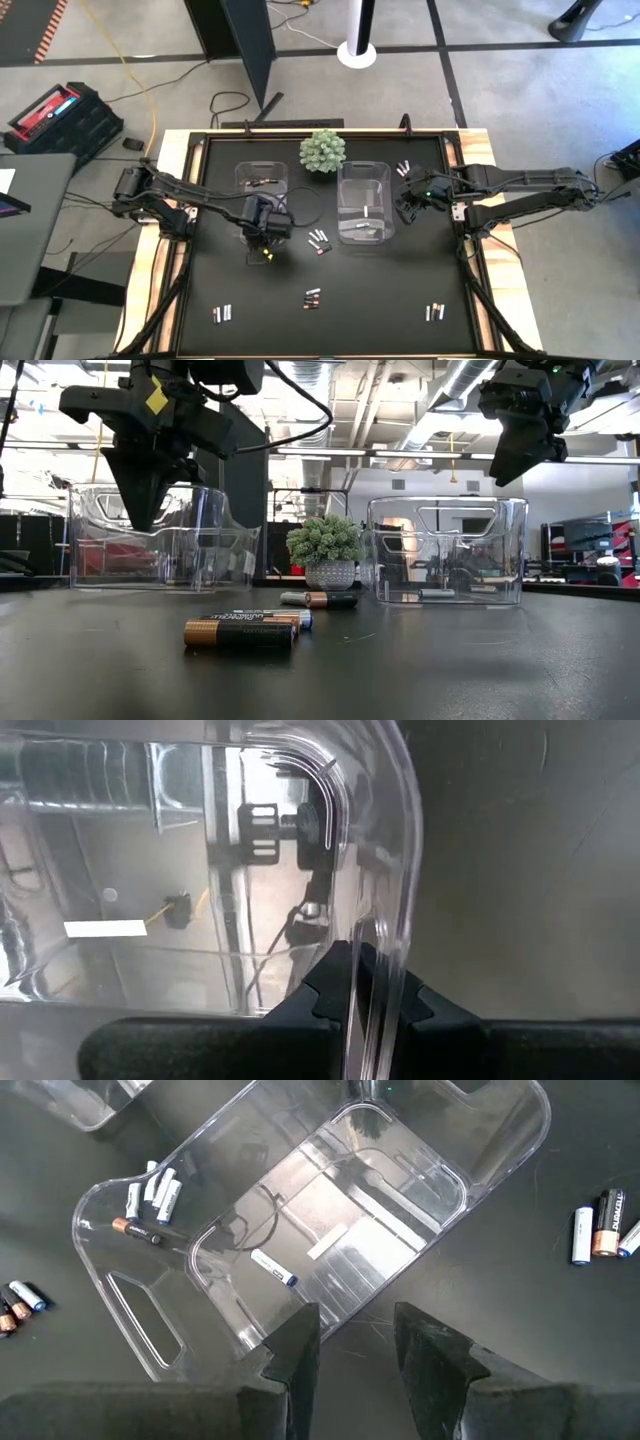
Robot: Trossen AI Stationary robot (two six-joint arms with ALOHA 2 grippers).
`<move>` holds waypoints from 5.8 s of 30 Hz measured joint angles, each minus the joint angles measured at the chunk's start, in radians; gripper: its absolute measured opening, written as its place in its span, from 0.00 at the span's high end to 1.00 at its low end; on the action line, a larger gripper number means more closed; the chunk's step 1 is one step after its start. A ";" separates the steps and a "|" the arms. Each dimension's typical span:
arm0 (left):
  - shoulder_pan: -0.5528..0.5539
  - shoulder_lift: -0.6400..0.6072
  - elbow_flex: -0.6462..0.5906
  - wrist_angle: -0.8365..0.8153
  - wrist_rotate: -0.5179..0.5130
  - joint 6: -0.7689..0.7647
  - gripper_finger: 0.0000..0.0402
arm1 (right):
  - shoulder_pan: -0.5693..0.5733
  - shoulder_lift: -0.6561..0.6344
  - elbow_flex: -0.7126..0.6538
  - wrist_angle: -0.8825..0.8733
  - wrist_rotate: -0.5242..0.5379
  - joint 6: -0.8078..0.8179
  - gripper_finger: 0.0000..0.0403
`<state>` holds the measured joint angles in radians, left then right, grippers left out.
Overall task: Sort batteries
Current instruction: Adjust the left transparent bin, then put the white-blue battery into the right transparent bin
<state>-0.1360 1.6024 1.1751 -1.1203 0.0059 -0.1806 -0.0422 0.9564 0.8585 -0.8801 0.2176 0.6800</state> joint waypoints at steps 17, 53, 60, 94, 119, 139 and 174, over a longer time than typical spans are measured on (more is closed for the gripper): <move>0.003 -0.009 -0.001 -0.010 -0.028 -0.007 0.82 | 0.000 0.000 0.000 0.000 -0.003 -0.003 0.63; 0.135 -0.841 -0.225 0.342 -0.412 -0.038 0.82 | -0.327 0.115 0.000 0.027 0.028 0.208 0.63; 0.151 -0.925 -0.381 0.491 -0.433 -0.026 0.82 | -0.426 0.203 0.000 0.058 0.028 0.185 0.63; 0.192 -0.785 -0.396 0.488 -0.488 0.100 0.82 | -0.903 0.591 0.000 0.318 -0.085 -0.181 0.51; 0.192 -0.785 -0.396 0.483 -0.489 0.072 0.82 | -0.867 0.686 0.018 0.208 -0.087 -0.176 0.55; 0.192 -0.785 -0.396 0.481 -0.489 0.139 0.82 | -0.847 0.685 0.016 0.152 -0.087 -0.130 0.90; 0.192 -0.785 -0.395 0.503 -0.474 0.165 0.82 | -0.683 0.146 0.014 -0.097 -0.088 -0.139 0.94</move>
<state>0.0559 0.8177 0.7799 -0.6174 -0.4683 -0.0158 -0.7254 1.1026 0.8722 -0.9768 0.1291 0.5408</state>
